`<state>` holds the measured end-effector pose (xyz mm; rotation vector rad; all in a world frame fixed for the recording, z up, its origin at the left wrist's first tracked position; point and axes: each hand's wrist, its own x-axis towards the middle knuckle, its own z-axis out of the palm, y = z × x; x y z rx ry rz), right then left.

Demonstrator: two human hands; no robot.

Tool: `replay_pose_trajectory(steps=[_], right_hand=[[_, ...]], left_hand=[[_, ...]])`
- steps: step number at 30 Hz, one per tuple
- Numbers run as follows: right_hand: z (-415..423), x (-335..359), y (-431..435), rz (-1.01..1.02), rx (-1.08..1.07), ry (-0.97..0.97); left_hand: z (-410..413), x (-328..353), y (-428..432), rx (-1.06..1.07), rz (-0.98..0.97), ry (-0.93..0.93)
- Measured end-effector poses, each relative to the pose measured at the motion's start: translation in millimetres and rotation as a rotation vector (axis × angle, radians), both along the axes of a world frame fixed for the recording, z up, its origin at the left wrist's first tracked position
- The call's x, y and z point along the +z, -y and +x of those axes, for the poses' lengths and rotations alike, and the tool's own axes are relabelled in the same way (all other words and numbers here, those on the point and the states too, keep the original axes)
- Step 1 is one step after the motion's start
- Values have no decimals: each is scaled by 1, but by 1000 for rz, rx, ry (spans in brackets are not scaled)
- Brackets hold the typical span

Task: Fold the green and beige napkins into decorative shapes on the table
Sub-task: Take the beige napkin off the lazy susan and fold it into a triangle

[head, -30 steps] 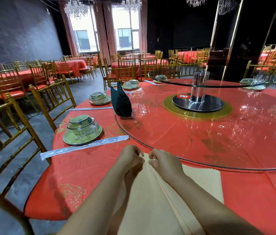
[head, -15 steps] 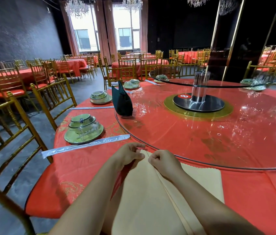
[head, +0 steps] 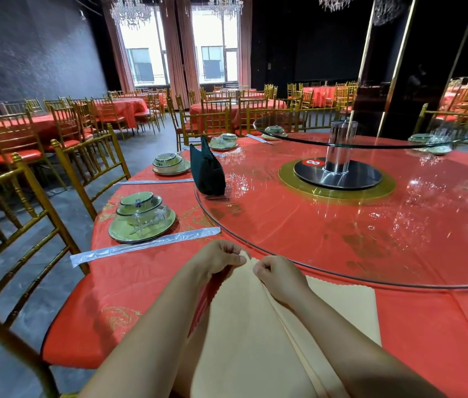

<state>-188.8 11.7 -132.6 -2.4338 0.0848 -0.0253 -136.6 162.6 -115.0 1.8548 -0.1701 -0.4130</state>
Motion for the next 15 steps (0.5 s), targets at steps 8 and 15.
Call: replay_pose_trajectory(steps=[8, 15], right_hand=[[2, -7, 0, -119, 14, 63], [1, -8, 5, -216, 84, 86]], left_hand=[[4, 0, 17, 139, 406, 98], [3, 1, 28, 153, 633, 226]])
